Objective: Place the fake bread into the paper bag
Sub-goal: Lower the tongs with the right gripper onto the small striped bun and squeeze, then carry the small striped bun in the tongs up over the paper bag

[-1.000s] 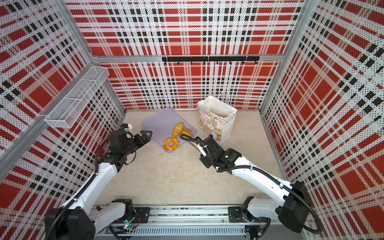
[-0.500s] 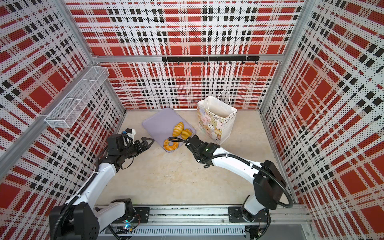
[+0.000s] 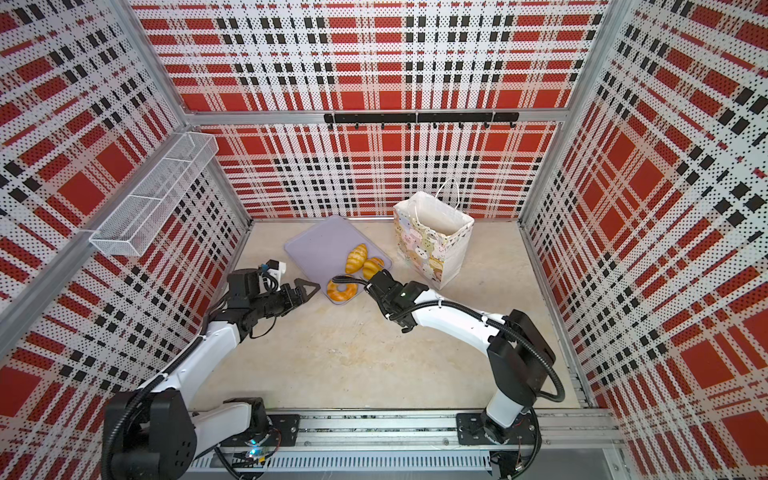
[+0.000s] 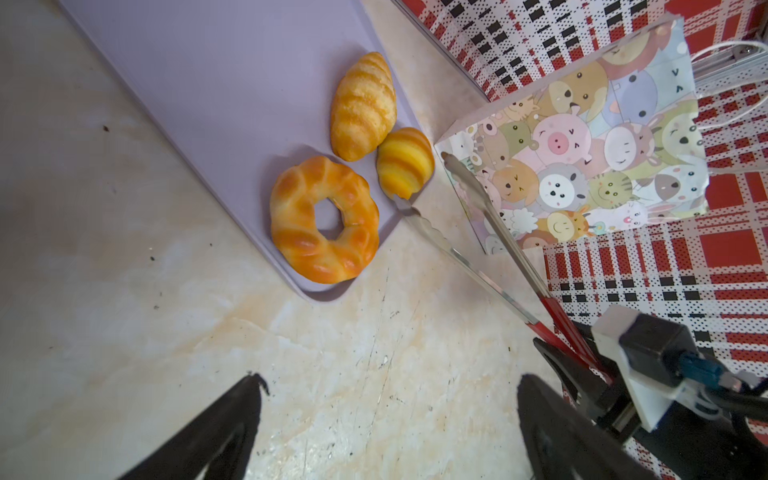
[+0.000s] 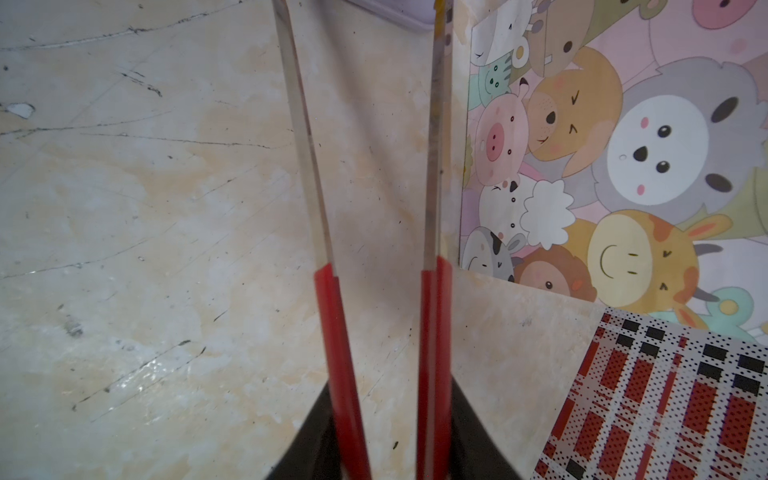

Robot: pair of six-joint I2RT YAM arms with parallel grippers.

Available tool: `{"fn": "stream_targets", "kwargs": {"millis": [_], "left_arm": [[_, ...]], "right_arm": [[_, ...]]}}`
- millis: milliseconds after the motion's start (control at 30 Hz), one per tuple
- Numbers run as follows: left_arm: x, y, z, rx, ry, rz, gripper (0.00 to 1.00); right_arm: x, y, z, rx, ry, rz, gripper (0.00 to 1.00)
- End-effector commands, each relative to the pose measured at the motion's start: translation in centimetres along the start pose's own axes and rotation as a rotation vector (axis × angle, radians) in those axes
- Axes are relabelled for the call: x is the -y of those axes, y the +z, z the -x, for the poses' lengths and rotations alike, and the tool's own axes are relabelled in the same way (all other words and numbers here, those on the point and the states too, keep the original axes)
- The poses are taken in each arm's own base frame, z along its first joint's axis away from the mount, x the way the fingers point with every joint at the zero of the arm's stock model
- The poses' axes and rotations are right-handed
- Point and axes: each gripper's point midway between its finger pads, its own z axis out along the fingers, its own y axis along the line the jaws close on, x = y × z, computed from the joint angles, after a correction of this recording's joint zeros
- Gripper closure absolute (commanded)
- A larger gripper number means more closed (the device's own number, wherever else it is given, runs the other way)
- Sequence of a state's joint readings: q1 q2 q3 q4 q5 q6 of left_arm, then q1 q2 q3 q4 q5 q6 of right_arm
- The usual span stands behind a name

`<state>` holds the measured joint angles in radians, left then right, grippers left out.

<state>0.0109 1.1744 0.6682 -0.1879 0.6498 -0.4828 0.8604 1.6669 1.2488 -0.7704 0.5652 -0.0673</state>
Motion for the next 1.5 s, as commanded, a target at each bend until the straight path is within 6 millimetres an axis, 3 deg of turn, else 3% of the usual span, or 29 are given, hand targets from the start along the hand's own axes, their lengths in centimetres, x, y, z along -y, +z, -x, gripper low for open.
{"fn": "stream_targets", "kwargs": {"millis": [0, 400, 500, 600, 767, 933, 1167, 1467], "left_arm": [[0.3, 0.3, -0.2, -0.008, 0.016, -0.029, 0.02], [-0.5, 0.2, 0.3, -0.003, -0.014, -0.037, 0.02], [-0.7, 0.3, 0.2, -0.006, -0.02, -0.035, 0.02], [-0.7, 0.3, 0.2, -0.004, -0.021, -0.033, 0.02], [-0.5, 0.1, 0.6, 0.01, -0.009, -0.034, 0.02], [1.0, -1.0, 2.4, 0.092, 0.032, -0.04, 0.01], [7.3, -3.4, 4.0, 0.242, 0.124, -0.202, 0.02], [14.7, -4.3, 2.8, 0.303, 0.32, -0.355, 0.04]], "right_arm": [[0.9, 0.1, 0.8, 0.0, 0.007, -0.022, 0.65], [1.0, 2.3, 1.2, -0.062, -0.009, -0.039, 0.66], [1.2, 2.2, 1.6, -0.062, -0.004, -0.042, 0.76], [1.7, 1.1, 2.2, -0.023, 0.027, -0.039, 0.8], [2.4, -2.0, 2.8, 0.105, 0.112, 0.005, 0.81], [2.8, -5.9, 3.2, 0.29, 0.201, 0.084, 0.81], [3.3, -12.2, 3.1, 0.584, 0.288, 0.228, 0.8], [5.5, -18.4, 2.1, 0.854, 0.38, 0.284, 0.79]]}}
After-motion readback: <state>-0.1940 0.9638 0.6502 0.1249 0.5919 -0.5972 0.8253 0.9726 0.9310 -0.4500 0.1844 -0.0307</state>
